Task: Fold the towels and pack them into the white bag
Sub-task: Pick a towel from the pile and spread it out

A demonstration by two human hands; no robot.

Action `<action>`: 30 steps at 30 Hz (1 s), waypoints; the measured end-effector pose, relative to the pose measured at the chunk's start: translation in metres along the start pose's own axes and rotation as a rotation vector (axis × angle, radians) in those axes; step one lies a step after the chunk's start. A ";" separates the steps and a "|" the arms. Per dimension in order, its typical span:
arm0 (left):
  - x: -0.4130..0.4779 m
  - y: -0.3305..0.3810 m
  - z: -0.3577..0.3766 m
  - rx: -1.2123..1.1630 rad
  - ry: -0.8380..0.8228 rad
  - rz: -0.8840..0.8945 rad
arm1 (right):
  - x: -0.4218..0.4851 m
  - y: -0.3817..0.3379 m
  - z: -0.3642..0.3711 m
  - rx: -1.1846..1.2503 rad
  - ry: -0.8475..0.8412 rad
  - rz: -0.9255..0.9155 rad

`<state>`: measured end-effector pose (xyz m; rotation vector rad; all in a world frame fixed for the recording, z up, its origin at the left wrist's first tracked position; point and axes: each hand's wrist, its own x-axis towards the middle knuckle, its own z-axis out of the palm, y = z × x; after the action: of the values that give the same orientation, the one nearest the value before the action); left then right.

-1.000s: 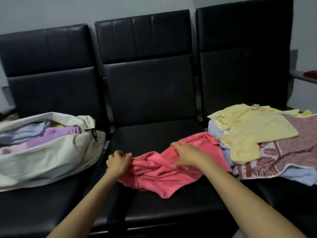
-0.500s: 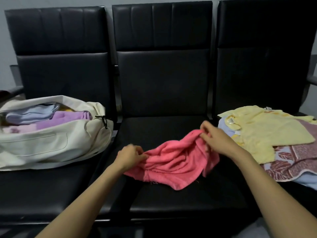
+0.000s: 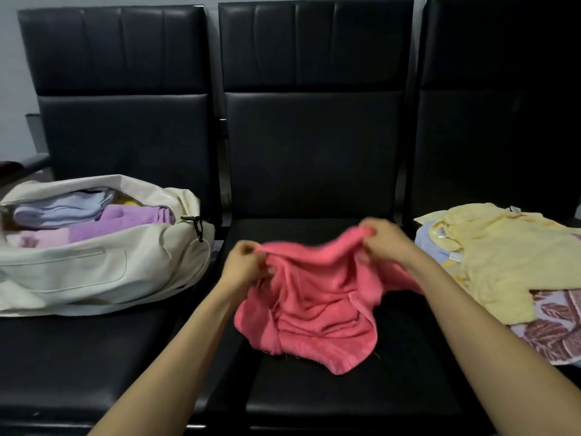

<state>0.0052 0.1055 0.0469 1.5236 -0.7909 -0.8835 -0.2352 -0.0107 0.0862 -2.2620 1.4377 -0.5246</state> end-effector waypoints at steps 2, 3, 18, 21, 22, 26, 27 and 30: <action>0.013 0.001 -0.002 -0.194 0.092 0.059 | 0.021 -0.005 0.001 0.545 0.156 -0.091; 0.017 -0.002 -0.004 -0.176 0.073 0.077 | 0.028 -0.003 0.006 0.636 0.129 -0.122; -0.045 -0.034 -0.011 1.212 -0.194 0.195 | -0.081 -0.006 0.066 -0.396 -0.550 -0.134; -0.049 -0.033 -0.014 1.130 -0.202 0.130 | -0.087 0.007 0.063 -0.478 -0.542 0.024; -0.049 -0.031 -0.020 1.116 -0.186 0.137 | -0.087 0.013 0.060 -0.499 -0.523 0.078; -0.044 -0.036 -0.057 1.054 -0.008 0.172 | -0.088 0.044 0.048 -0.562 -0.373 0.269; -0.041 -0.040 -0.066 1.041 0.055 0.189 | -0.088 0.050 0.046 -0.599 -0.310 0.305; -0.035 -0.046 -0.083 1.025 0.195 0.239 | -0.088 0.054 0.046 -0.655 -0.125 0.227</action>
<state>0.0606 0.1818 0.0108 2.2712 -1.3486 -0.0929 -0.2883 0.0553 0.0107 -2.4792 1.9740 0.1938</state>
